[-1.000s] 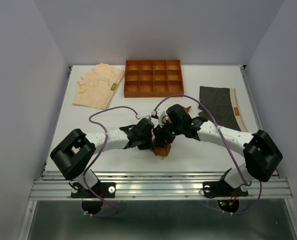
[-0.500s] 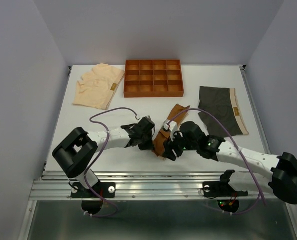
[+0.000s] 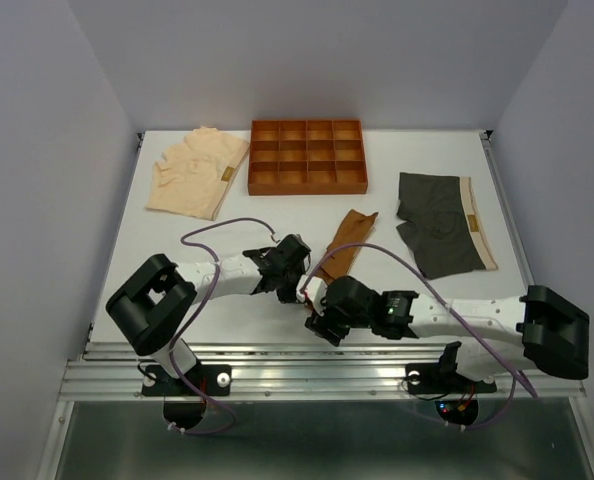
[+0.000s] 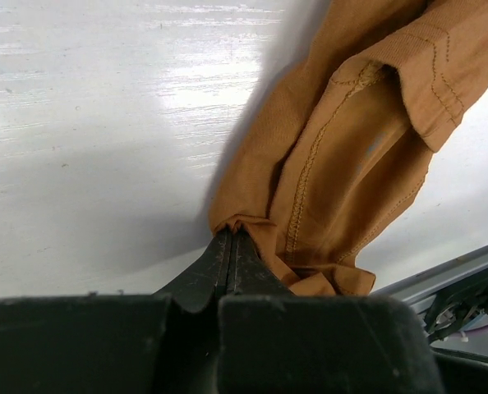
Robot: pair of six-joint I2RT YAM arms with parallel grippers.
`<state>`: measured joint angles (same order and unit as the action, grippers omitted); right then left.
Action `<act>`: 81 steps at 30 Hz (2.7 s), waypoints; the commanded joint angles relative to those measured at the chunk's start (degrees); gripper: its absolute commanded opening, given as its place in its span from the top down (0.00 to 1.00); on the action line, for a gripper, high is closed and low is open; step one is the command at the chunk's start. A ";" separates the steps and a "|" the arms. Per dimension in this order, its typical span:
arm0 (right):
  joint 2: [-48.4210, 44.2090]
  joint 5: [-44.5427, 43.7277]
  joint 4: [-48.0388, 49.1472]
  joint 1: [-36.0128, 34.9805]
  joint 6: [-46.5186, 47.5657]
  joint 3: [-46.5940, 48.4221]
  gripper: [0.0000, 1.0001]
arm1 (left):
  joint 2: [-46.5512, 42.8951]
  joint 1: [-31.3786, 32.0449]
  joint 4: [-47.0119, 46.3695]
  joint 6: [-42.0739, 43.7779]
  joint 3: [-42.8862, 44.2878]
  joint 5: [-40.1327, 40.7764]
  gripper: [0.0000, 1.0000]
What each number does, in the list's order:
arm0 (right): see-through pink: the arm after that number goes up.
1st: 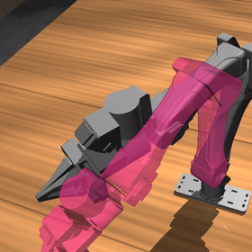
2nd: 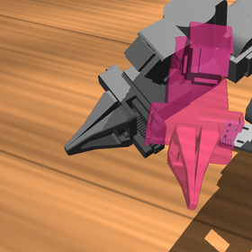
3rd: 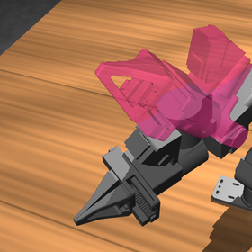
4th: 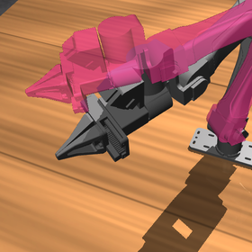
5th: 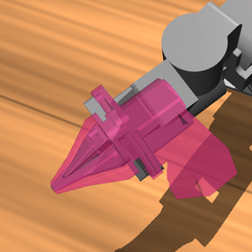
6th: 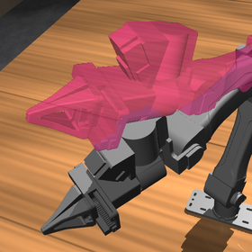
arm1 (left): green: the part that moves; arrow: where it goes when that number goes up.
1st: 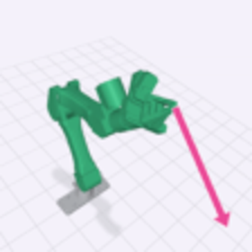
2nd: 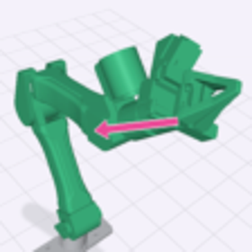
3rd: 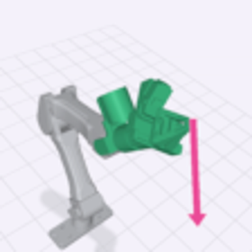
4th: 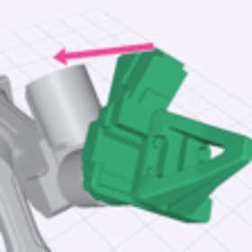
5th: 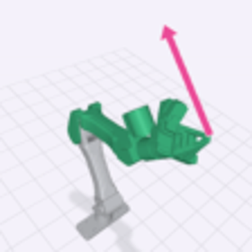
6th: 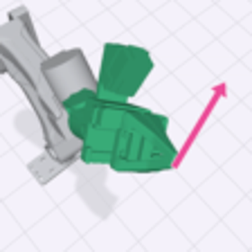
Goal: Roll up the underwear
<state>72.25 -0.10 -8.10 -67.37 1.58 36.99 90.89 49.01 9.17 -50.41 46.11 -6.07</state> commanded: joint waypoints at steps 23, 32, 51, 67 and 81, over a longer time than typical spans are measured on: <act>13.35 -15.80 1.86 -3.91 2.90 4.67 0.35 | -0.80 -2.61 5.60 0.14 0.12 -1.14 1.00; 16.79 -20.73 1.33 -3.91 1.67 6.16 0.99 | -4.39 -3.84 3.76 0.67 -1.89 -2.28 0.64; 13.53 12.92 2.12 7.07 -11.69 10.20 0.99 | -20.22 -12.01 7.88 -0.04 -6.64 5.45 0.28; 19.94 42.10 15.30 24.39 -26.01 8.97 0.99 | -25.32 -14.12 3.67 1.28 -11.12 5.98 0.28; 30.58 49.76 17.15 36.25 -35.86 12.05 0.99 | -25.86 -14.12 -5.74 5.15 -14.73 -4.22 0.25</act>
<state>100.40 46.22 6.46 -32.73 -31.40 46.39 64.75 34.92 7.62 -47.22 32.14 -7.53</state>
